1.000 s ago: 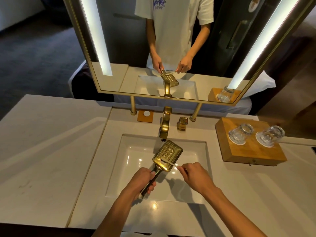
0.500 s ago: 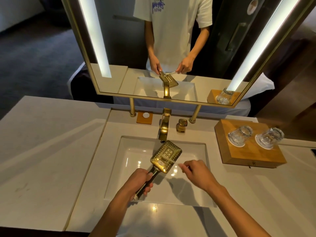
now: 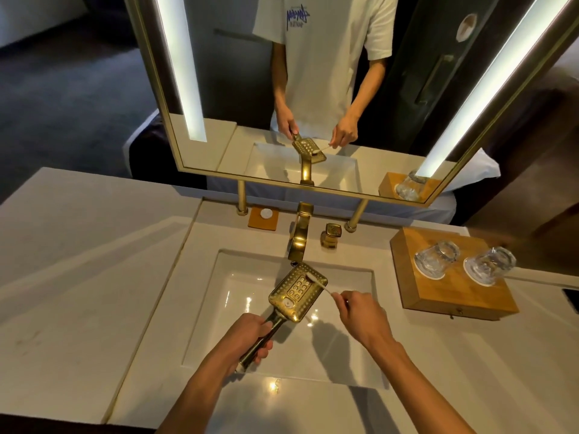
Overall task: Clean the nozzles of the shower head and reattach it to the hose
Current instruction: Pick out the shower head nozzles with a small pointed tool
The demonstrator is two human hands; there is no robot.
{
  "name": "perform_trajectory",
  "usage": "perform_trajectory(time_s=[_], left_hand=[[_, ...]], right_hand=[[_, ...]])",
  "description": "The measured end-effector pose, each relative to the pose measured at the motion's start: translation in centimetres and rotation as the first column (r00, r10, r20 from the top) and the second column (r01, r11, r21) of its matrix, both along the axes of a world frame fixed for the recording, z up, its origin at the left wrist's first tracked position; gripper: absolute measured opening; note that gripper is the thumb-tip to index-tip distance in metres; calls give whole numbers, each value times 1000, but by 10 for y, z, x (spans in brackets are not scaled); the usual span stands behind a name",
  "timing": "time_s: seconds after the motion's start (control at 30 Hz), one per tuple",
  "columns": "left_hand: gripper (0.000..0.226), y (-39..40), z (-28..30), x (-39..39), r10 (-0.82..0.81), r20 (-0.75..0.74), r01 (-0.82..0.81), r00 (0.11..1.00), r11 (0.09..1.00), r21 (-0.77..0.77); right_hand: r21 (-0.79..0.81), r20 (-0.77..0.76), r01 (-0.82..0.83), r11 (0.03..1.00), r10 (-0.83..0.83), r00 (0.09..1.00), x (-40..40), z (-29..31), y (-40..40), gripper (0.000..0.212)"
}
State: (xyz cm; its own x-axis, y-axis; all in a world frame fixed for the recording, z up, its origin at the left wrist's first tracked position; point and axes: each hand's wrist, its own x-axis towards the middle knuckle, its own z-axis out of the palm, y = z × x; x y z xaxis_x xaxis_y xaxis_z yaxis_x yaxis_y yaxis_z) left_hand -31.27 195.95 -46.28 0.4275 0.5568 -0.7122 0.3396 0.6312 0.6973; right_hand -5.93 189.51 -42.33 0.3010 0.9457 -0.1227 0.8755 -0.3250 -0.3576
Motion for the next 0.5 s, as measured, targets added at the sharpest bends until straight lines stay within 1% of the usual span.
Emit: perform_trajectory(time_s=[0.07,0.13,0.17,0.3,0.33,0.43,0.5], left_hand=[[23,2,2,0,0,-8,1,1000,1000,8],[23,2,4,0,-8,-12,8,1000,1000,8],[22,2,5,0,-11,-13,11,1000,1000,5],[22,-2,10,1,-2,-4,2,1000,1000,-4],[22,-2,11,1,-2,-4,2,1000,1000,3],[24,-1,14,1,-7,-13,7,1000,1000,13],[23,-2,15,1,-10,-13,10,1000,1000,14]], right_hand=[[-16,-25,-94,995,93,995,-6,-1,0,48],[-45,-13,-188,981,188,982,-12,-6,-4,48],[-48,-1,-188,981,188,982,-11,-6,-4,49],[-21,24,-45,999,46,999,5,3,5,49],[-27,8,-59,998,59,998,2,3,5,49],[-50,-22,-170,984,169,985,-14,-5,-1,48],[-35,-6,-138,990,138,990,-11,-4,1,48]])
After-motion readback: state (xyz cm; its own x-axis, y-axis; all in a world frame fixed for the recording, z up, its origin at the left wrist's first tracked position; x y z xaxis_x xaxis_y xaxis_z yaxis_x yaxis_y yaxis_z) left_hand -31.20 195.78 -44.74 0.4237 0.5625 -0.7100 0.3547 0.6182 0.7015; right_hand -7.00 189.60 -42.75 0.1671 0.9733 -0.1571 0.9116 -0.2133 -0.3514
